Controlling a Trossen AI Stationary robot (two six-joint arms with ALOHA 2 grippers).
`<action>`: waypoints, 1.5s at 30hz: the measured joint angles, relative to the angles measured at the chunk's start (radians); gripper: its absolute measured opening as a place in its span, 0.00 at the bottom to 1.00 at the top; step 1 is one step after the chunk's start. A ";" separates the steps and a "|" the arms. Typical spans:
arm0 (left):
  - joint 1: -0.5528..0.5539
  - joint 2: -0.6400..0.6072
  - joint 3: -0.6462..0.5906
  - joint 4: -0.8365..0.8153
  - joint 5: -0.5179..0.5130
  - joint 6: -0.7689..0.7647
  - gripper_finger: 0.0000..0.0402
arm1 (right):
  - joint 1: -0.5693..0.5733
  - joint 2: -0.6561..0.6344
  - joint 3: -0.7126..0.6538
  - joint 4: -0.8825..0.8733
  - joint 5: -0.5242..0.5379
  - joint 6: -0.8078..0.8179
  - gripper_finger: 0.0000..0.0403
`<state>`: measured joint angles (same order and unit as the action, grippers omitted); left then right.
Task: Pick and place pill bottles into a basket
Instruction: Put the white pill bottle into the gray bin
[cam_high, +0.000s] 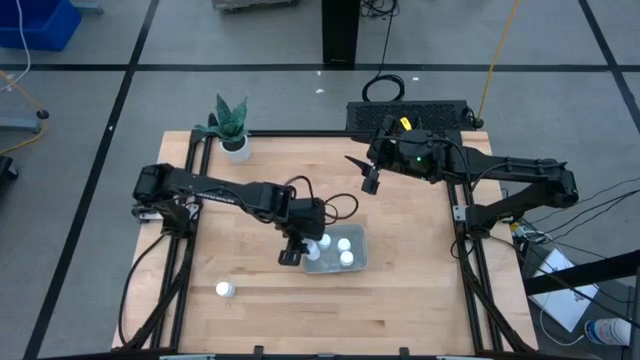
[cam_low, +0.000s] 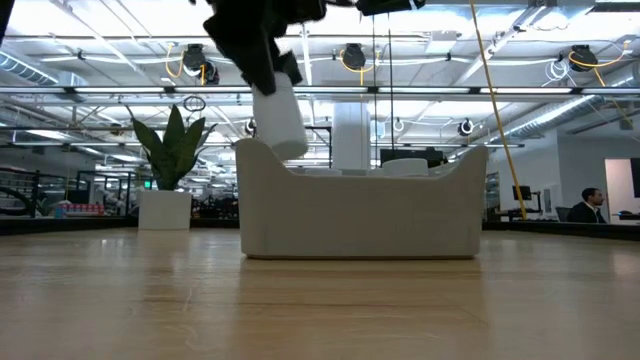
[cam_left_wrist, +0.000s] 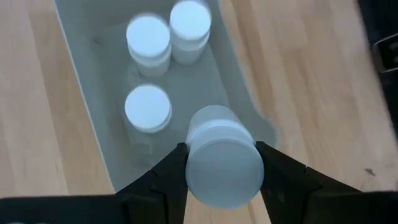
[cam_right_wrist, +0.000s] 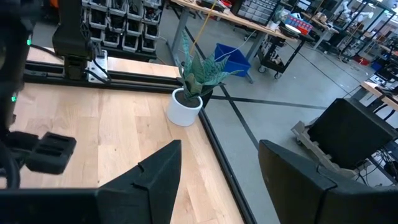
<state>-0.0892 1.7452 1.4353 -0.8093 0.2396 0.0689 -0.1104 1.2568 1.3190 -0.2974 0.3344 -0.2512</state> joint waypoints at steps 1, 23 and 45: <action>0.000 0.005 -0.001 -0.007 -0.001 -0.001 0.41 | 0.000 0.000 0.000 0.000 0.000 0.000 0.52; 0.011 0.143 -0.002 -0.064 -0.005 0.004 0.41 | -0.001 0.000 -0.001 0.000 0.000 0.004 0.52; 0.008 0.142 -0.001 -0.080 -0.102 -0.019 0.41 | -0.001 0.000 -0.001 0.000 0.000 0.004 0.52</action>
<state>-0.0807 1.8870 1.4342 -0.8895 0.1378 0.0494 -0.1112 1.2572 1.3182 -0.2970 0.3344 -0.2474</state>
